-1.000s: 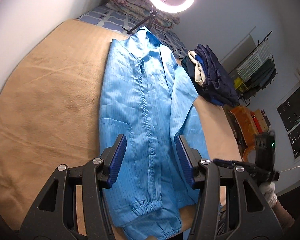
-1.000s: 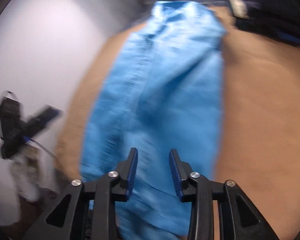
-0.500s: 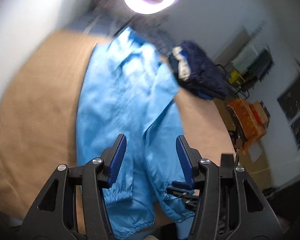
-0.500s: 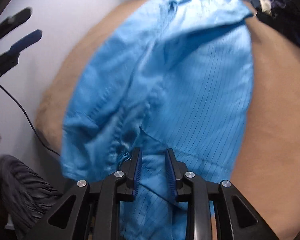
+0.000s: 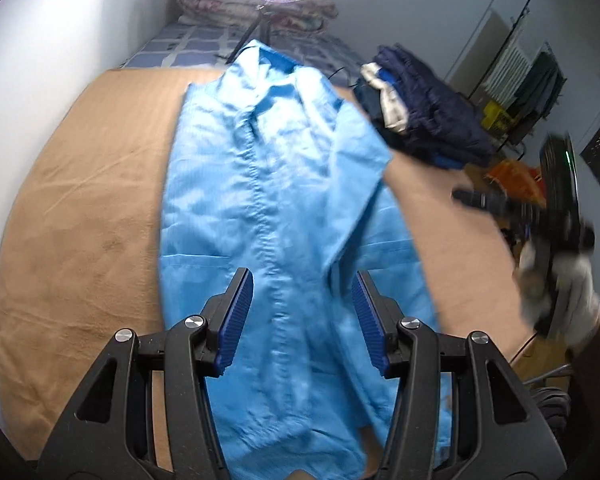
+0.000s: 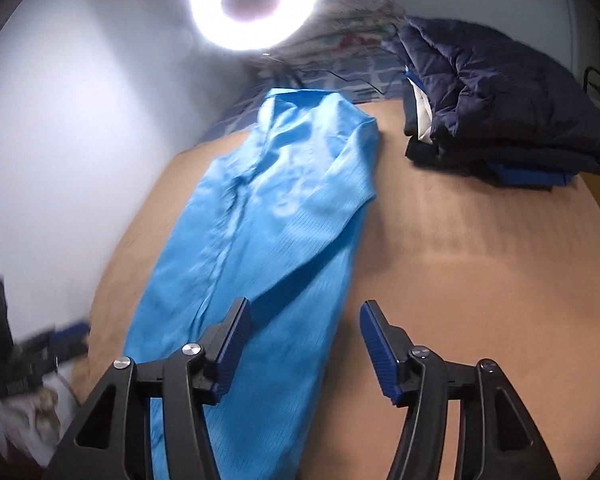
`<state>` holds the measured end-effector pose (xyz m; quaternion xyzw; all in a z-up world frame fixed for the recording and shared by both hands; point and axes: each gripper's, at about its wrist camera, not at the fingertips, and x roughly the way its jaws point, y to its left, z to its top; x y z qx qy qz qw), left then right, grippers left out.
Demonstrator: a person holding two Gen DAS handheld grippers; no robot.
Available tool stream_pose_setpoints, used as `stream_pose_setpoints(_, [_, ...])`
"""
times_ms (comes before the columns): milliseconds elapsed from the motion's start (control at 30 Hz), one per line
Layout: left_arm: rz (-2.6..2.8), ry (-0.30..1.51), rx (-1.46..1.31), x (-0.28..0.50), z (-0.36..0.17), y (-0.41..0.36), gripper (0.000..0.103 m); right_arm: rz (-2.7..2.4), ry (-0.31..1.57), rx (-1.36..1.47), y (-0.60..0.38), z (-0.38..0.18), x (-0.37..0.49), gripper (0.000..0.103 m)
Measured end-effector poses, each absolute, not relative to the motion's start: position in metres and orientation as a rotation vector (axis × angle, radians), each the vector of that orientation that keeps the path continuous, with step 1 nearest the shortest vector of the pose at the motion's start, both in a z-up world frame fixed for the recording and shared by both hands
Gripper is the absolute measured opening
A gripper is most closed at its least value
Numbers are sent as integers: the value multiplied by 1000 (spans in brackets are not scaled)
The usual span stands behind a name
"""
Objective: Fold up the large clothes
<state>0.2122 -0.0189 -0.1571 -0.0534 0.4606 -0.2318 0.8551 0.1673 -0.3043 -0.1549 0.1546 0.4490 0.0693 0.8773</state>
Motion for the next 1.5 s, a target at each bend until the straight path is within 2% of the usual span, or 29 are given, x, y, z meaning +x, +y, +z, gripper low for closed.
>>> stream_pose_setpoints(333, [-462,996,-259,250,-166,-6,52,93,965,560,-345,-224,292,59])
stream_pose_setpoints(367, [-462,995,-262,252,-166,-8,52,86,975,564,-346,-232,303,57])
stream_pose_setpoints(433, [-468,996,-269,258,-167,-11,52,101,1000,584,-346,-242,314,40])
stream_pose_setpoints(467, [-472,998,-272,260,-168,-12,52,122,1013,606,-347,-247,320,25])
stream_pose_setpoints(500, [-474,999,-275,262,-168,-13,52,141,1014,617,-346,-248,321,17])
stream_pose_setpoints(600, [-472,990,-284,267,-168,-12,52,200,991,595,-335,-237,328,6])
stream_pose_setpoints(833, [-475,986,-311,273,-168,-12,52,310,974,544,-278,-220,371,4])
stream_pose_setpoints(867, [-477,988,-306,273,-169,-13,52,319,973,535,-268,-221,379,10])
stream_pose_setpoints(967, [-474,999,-299,273,-172,-13,52,402,977,562,-243,-216,395,40])
stream_pose_setpoints(1133, [-450,997,-315,271,-173,1,52,364,859,515,-256,-193,367,38])
stream_pose_setpoints(1200, [-451,997,-320,270,-172,5,52,258,893,450,-261,-201,358,28])
stream_pose_setpoints(1233, [-451,996,-319,270,-172,6,52,206,922,413,-261,-209,357,27])
stream_pose_setpoints(1500, [-446,999,-324,267,-170,11,52,182,1036,296,-199,-265,374,26])
